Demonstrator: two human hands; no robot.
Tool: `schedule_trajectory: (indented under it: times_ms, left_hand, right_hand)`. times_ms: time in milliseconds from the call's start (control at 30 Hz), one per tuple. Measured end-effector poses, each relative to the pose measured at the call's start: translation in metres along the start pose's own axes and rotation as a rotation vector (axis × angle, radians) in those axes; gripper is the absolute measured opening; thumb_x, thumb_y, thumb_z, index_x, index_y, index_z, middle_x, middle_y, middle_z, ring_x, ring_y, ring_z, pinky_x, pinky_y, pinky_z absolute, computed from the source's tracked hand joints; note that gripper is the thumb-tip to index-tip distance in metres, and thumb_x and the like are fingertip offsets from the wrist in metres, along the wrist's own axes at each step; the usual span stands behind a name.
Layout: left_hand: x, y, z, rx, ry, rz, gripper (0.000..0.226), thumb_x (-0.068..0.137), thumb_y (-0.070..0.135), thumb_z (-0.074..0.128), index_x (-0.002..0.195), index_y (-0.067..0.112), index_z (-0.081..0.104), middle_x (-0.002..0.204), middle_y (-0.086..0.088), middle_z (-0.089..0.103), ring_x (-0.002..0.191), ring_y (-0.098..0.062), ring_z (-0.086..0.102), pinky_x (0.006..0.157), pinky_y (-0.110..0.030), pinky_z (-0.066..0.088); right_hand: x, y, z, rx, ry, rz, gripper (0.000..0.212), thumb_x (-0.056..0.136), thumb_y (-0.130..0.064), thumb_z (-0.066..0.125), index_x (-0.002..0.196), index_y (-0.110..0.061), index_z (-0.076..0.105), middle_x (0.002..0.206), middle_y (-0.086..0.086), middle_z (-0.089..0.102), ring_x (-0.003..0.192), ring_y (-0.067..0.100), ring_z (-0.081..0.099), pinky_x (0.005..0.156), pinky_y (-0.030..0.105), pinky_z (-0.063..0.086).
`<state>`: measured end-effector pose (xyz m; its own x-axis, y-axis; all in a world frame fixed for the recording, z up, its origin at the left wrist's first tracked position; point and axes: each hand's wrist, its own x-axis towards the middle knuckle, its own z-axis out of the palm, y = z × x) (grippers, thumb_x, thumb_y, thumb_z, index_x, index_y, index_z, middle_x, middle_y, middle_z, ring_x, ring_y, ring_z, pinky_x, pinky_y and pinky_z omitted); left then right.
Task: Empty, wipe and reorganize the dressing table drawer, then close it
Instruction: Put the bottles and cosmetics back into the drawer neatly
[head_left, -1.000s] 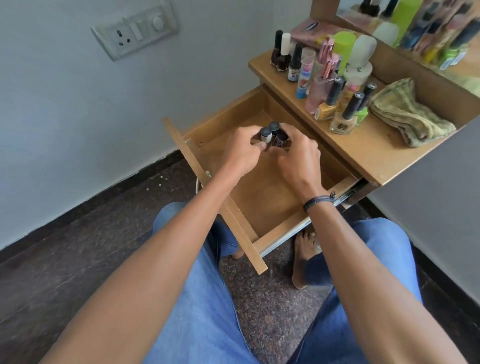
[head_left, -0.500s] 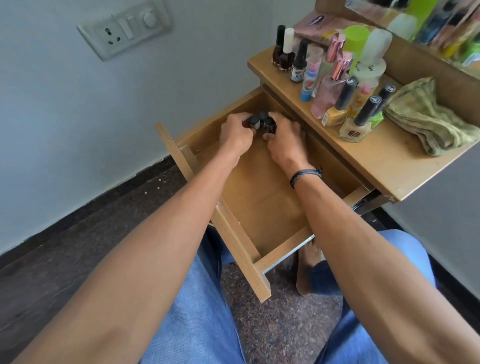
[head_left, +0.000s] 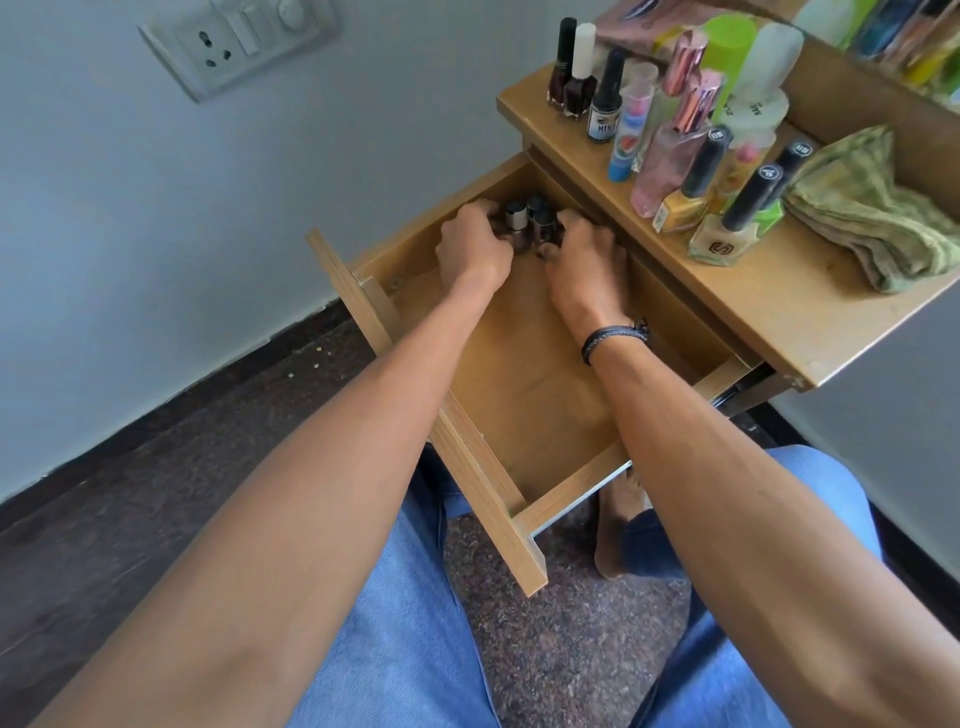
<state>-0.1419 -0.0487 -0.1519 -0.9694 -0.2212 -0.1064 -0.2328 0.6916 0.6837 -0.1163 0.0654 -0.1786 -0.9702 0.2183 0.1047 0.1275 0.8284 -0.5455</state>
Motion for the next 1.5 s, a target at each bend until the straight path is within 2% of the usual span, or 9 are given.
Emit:
schedule_trajectory:
  times_ms: [167,367,567,833,1000,1133,1267,1400,1500]
  left_hand:
    - [0.0,-0.001,-0.002,0.017,0.045,-0.069,0.024,0.094,0.016,0.067,0.118,0.016,0.071,0.126,-0.006,0.067,0.12,-0.028,0.06,0.095,-0.033,0.048]
    - [0.004,-0.001,0.004,-0.129,-0.056,-0.122,0.033,0.092,0.01,0.068,0.124,0.018,0.066,0.126,-0.006,0.065,0.117,-0.026,0.059,0.1,-0.038,0.052]
    - [0.01,-0.006,0.012,-0.298,-0.055,-0.191,0.032,0.09,0.004,0.066,0.118,0.018,0.068,0.115,-0.001,0.067,0.107,-0.02,0.061,0.094,-0.033,0.054]
    - [0.012,-0.008,0.015,-0.359,-0.066,-0.168,0.035,0.092,0.001,0.063,0.12,0.022,0.068,0.115,0.001,0.07,0.109,-0.017,0.063,0.101,-0.038,0.052]
    - [0.012,-0.009,0.014,-0.347,-0.074,-0.153,0.031,0.088,0.01,0.074,0.117,0.021,0.069,0.11,0.001,0.072,0.105,-0.016,0.065,0.099,-0.037,0.053]
    - [0.013,-0.009,0.014,-0.272,-0.044,-0.133,0.027,0.085,0.021,0.078,0.111,0.02,0.071,0.109,0.0,0.07,0.104,-0.02,0.064,0.096,-0.04,0.054]
    - [0.012,-0.005,0.016,-0.21,-0.042,-0.095,0.016,0.088,0.024,0.076,0.102,0.021,0.072,0.106,0.0,0.071,0.103,-0.022,0.065,0.095,-0.041,0.055]
    - [0.014,-0.004,0.015,-0.246,-0.038,-0.118,0.009,0.089,0.015,0.073,0.096,0.021,0.073,0.103,-0.001,0.072,0.1,-0.021,0.067,0.093,-0.04,0.056]
    - [0.014,-0.003,0.017,-0.315,-0.082,-0.139,0.016,0.089,0.007,0.069,0.092,0.022,0.075,0.1,0.001,0.073,0.099,-0.019,0.068,0.092,-0.039,0.057]
  right_hand:
    - [-0.003,0.0,-0.003,-0.022,-0.001,0.004,0.019,0.1,-0.027,0.061,0.111,-0.012,0.064,0.111,0.016,0.069,0.1,0.038,0.068,0.082,0.044,0.058]
    - [-0.002,-0.002,-0.003,-0.051,0.004,0.0,0.016,0.101,-0.025,0.06,0.107,-0.012,0.066,0.104,0.012,0.071,0.095,0.034,0.07,0.078,0.039,0.058]
    - [-0.003,-0.003,0.0,-0.011,0.007,-0.011,0.013,0.101,-0.023,0.059,0.104,-0.015,0.069,0.098,0.007,0.072,0.09,0.028,0.07,0.077,0.039,0.059]
    - [-0.002,-0.005,0.002,0.032,-0.084,-0.007,0.026,0.1,-0.027,0.06,0.121,-0.017,0.069,0.11,0.009,0.073,0.101,0.03,0.069,0.083,0.035,0.056]
    - [-0.001,-0.005,0.001,0.034,-0.119,-0.006,0.022,0.1,-0.028,0.056,0.112,-0.018,0.071,0.104,0.006,0.074,0.095,0.028,0.07,0.079,0.034,0.057]
    - [-0.003,-0.006,-0.001,0.09,-0.089,-0.037,0.022,0.099,-0.023,0.054,0.107,-0.021,0.074,0.102,0.003,0.074,0.09,0.026,0.069,0.069,0.025,0.044]
    - [-0.002,-0.006,-0.001,0.101,-0.111,-0.049,0.031,0.099,-0.017,0.053,0.121,-0.025,0.073,0.118,0.003,0.073,0.104,0.025,0.069,0.077,0.024,0.044]
    - [-0.002,-0.006,0.0,0.073,-0.087,-0.029,0.034,0.099,-0.015,0.054,0.129,-0.02,0.068,0.124,0.006,0.071,0.109,0.028,0.067,0.08,0.024,0.044]
    - [0.0,-0.004,0.0,0.053,-0.073,-0.021,0.033,0.098,-0.015,0.053,0.127,-0.018,0.068,0.121,0.008,0.071,0.107,0.031,0.068,0.078,0.026,0.046]
